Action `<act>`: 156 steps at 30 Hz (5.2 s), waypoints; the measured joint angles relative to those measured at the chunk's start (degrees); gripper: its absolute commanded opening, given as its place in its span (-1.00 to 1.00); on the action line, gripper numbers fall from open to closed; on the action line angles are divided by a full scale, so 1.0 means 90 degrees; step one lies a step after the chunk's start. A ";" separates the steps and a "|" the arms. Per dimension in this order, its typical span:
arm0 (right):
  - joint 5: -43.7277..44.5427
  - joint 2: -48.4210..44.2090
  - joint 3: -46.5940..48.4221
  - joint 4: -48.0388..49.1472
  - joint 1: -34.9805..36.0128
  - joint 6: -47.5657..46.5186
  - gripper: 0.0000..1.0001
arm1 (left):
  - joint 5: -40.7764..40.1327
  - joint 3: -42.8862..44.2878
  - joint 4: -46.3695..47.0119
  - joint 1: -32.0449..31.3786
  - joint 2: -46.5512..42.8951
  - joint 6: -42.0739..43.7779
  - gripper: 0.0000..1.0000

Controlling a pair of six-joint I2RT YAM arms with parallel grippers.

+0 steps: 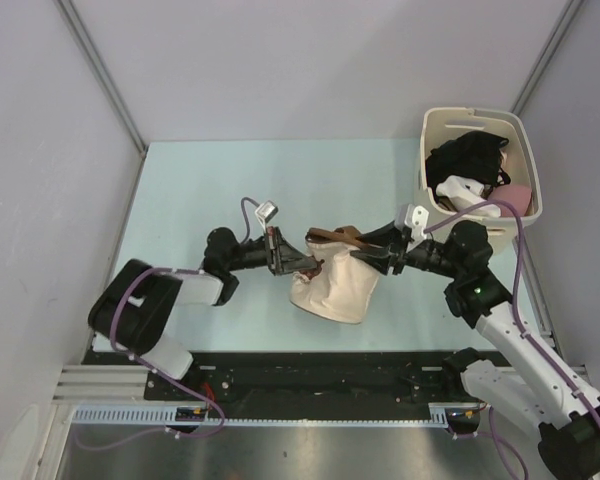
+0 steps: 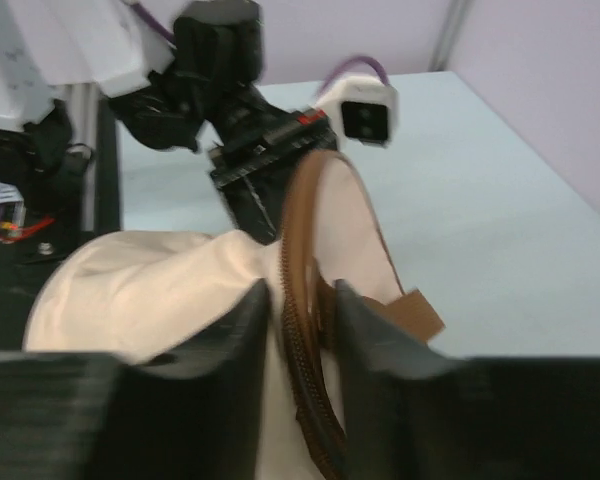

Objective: Unzip the laundry bag and remove the bra

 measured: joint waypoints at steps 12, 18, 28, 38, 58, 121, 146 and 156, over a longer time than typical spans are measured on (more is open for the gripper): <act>0.1982 -0.1090 0.0238 -0.0789 0.0425 -0.0542 0.94 | -0.1923 0.2331 -0.6285 -0.0272 -0.3177 0.5073 -0.99; 0.3041 -0.0862 0.0493 -0.0702 0.1523 -0.0833 0.99 | -0.2851 0.2606 -0.8187 -0.0313 -0.3072 0.6161 -0.99; 0.6518 0.0889 0.0503 0.0095 0.4116 -0.1460 0.99 | -0.4053 0.2606 -0.9231 -0.0527 -0.3271 0.6404 -0.99; 0.9107 0.2259 0.0503 0.1758 0.4653 -0.1702 -0.56 | -0.4345 0.2599 -0.9282 -0.0556 -0.3538 0.6404 -0.99; 0.6941 0.1290 -0.0622 0.2487 0.2880 -0.1265 -1.00 | -0.3920 0.3070 -0.9964 -0.0597 -0.4031 0.6895 1.00; 0.2946 -0.0148 -0.0882 0.1226 0.1367 -0.0578 -1.00 | -0.2084 0.4651 -1.0205 -0.1479 -0.1931 0.7597 -0.09; 0.3055 -0.0126 -0.0882 0.1161 0.1341 -0.0549 -1.00 | -0.2939 0.4544 -0.9826 -0.1481 -0.1800 0.6783 -0.99; 0.2548 -0.0952 -0.0862 0.0631 0.1341 -0.0554 -1.00 | -0.3679 0.4481 -1.0156 -0.0816 -0.2465 0.6960 -0.99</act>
